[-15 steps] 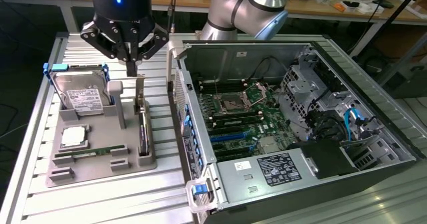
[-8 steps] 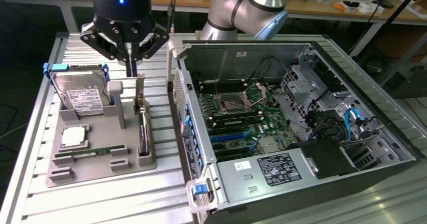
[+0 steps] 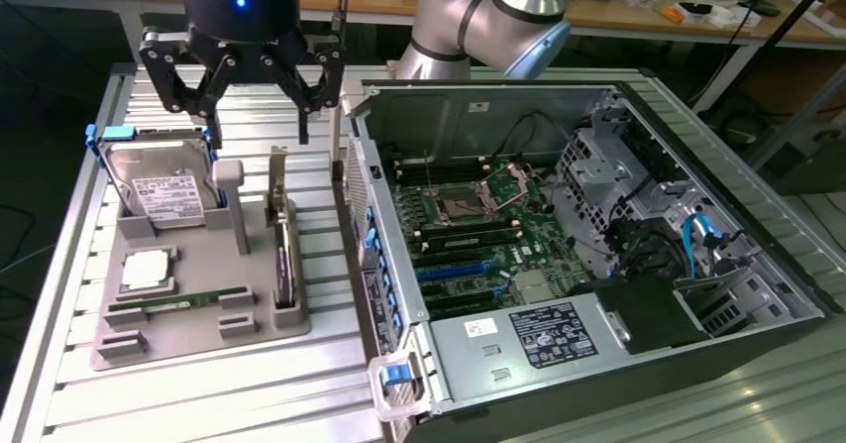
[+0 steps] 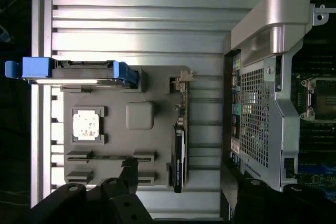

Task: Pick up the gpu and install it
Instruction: 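Pick up the gpu and move the gpu toward the slot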

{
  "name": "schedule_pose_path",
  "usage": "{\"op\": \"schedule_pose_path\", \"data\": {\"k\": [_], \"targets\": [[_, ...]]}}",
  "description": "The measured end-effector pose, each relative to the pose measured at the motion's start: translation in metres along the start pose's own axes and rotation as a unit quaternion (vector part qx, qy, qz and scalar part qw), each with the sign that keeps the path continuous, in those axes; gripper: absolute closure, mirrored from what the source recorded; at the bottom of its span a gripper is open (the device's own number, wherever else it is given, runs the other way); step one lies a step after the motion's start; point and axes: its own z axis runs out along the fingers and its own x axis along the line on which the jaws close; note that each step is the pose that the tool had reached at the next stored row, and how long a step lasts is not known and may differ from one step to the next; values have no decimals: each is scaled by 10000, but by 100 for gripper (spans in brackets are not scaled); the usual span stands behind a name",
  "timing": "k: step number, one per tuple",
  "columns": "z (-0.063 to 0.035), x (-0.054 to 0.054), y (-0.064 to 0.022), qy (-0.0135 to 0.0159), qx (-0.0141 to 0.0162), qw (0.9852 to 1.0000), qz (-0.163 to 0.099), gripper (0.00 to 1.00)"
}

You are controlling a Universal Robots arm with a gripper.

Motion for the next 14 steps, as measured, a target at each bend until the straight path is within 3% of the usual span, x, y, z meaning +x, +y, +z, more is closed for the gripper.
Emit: {"op": "schedule_pose_path", "data": {"k": [1, 4, 14], "targets": [[1, 1, -1, 0, 0, 10000, 0, 22], [9, 2, -69, 0, 0, 10000, 0, 22], [221, -33, -191, 1, 0, 10000, 0, 22]]}}
